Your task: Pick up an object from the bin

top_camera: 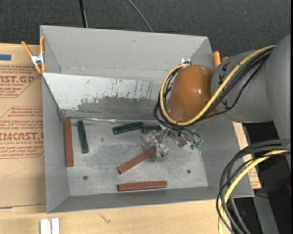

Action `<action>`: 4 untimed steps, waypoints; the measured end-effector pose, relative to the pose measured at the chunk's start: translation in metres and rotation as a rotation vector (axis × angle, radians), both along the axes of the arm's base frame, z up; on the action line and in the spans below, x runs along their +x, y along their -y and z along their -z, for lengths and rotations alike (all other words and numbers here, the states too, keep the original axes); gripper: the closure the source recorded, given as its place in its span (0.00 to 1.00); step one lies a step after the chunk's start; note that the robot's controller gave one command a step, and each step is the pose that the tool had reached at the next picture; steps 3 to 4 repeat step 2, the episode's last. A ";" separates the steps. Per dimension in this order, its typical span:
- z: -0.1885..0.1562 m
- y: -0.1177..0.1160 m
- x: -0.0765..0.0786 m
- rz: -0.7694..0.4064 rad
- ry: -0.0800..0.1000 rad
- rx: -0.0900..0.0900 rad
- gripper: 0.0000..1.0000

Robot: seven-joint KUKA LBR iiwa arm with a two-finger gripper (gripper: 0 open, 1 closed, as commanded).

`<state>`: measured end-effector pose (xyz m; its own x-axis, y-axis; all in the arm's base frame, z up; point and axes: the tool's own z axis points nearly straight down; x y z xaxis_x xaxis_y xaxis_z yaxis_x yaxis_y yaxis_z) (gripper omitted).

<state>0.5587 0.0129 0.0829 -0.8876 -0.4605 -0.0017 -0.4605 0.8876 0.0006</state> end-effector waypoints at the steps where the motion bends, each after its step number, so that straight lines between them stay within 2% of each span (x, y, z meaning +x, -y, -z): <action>1: 0.000 0.000 0.000 0.000 0.000 0.000 1.00; 2: -0.177 -0.011 0.018 -0.119 0.008 0.000 1.00; 4: -0.177 -0.011 0.018 -0.119 0.008 0.000 1.00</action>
Offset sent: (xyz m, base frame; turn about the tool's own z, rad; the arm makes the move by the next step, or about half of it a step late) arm 0.0156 0.0097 0.1744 -0.1188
